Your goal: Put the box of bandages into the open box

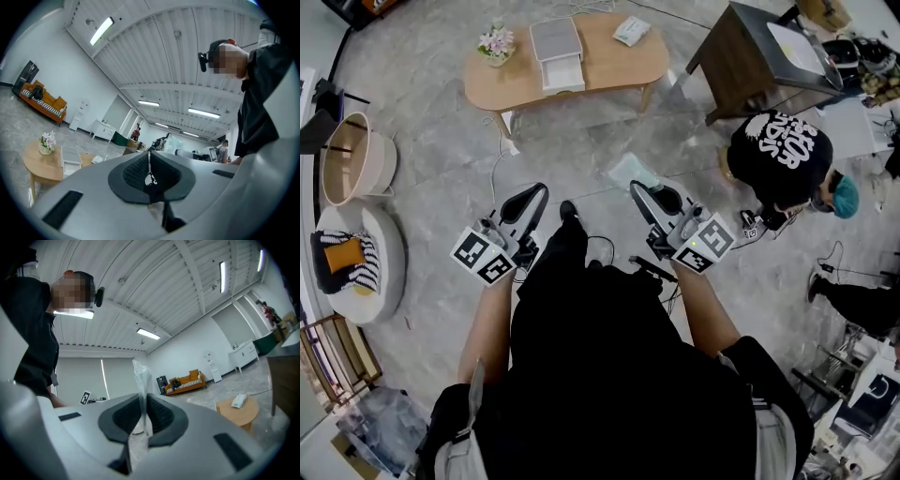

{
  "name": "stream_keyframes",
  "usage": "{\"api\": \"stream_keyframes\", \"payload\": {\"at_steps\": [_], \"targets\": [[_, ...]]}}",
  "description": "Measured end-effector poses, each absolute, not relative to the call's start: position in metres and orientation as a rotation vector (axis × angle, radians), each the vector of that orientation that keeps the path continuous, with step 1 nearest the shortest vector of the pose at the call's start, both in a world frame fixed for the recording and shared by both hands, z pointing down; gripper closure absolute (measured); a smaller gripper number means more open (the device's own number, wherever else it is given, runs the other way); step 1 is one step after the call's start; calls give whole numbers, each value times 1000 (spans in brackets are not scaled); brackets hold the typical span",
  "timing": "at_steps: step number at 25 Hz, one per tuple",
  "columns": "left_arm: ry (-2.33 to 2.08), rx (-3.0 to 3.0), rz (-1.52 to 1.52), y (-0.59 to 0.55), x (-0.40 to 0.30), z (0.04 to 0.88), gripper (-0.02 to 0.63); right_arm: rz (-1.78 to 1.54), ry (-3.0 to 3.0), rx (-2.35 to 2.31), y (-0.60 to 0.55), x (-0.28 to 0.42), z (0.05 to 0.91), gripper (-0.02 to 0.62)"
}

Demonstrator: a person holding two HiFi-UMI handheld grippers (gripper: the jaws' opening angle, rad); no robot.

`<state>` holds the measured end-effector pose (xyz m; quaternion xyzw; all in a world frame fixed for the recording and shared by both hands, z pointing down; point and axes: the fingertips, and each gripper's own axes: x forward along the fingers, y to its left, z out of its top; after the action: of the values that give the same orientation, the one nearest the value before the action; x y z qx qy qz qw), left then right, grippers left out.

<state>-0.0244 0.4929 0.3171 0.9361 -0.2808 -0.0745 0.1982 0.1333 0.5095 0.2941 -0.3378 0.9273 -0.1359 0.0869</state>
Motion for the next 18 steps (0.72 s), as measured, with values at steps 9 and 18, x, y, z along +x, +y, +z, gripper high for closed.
{"api": "stream_keyframes", "payload": {"at_steps": [9,18], "targets": [[-789,2653,-273,355,-60,292,580,-421,2821,-1025,373,101,275,560],[-747,2647,-284,252,-88,302,580,-378,2833,-1039,275,63,268,560]]}}
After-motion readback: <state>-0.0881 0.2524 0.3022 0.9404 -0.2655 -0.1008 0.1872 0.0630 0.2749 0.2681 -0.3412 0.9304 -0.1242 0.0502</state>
